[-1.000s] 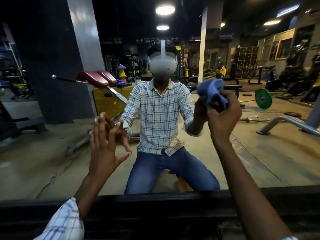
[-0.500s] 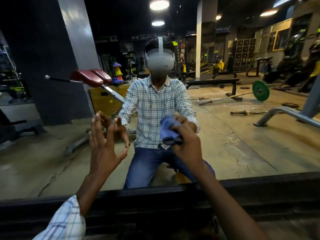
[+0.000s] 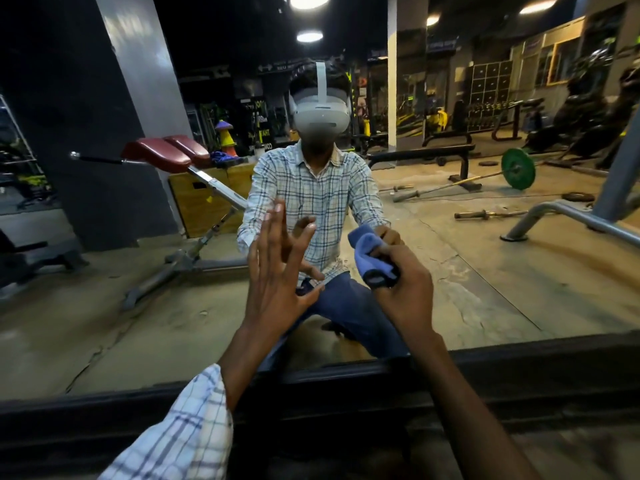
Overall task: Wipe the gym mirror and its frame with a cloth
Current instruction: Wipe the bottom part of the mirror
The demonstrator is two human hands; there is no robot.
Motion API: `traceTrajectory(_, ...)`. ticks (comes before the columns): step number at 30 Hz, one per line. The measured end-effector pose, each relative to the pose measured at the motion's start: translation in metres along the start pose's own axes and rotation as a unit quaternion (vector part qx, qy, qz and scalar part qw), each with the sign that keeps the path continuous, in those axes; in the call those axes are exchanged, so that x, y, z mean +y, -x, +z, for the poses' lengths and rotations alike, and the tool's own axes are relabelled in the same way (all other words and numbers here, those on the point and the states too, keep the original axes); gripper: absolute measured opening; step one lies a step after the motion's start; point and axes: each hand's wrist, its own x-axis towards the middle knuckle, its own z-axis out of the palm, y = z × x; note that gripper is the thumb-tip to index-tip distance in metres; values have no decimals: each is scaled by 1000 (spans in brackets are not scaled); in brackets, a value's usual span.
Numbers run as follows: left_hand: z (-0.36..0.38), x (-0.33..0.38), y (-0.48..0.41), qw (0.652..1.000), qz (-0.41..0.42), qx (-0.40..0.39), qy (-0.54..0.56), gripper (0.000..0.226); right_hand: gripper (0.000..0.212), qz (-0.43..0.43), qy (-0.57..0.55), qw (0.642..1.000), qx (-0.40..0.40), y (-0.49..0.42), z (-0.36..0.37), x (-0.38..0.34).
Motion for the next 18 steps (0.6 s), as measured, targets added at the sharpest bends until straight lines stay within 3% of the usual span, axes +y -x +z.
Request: traceTrajectory(18,21,15,-6,998,-51,3,-41,109,30,-31,-67,997,-2,0,13,21)
